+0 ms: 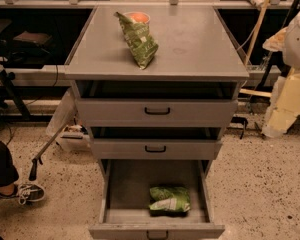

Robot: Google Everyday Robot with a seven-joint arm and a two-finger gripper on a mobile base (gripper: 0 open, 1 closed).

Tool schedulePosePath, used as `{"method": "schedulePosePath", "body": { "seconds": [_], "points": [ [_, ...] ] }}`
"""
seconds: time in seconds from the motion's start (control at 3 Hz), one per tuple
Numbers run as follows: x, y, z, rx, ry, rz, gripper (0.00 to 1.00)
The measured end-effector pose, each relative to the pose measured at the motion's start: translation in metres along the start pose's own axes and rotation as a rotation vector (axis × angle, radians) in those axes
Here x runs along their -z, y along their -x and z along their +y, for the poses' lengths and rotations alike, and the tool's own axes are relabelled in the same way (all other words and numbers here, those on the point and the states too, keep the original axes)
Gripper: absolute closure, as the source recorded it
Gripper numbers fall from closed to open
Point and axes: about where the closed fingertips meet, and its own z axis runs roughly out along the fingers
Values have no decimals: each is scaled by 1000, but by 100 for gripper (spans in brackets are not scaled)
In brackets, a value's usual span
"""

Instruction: Pick green rice chip bag from bottom drawer and place on counter

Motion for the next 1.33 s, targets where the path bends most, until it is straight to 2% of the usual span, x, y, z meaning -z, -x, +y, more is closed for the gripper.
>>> {"method": "schedulePosePath", "body": {
  "seconds": [0.33,0.67,1.0,1.33],
  "points": [
    [0,0,0,0,-2,-1,0],
    [-37,10,14,-13,45,-43,0],
    [-97,56,60,-81,140,-180,0],
    [-200,113,114,-139,311,-239,0]
  ]
}}
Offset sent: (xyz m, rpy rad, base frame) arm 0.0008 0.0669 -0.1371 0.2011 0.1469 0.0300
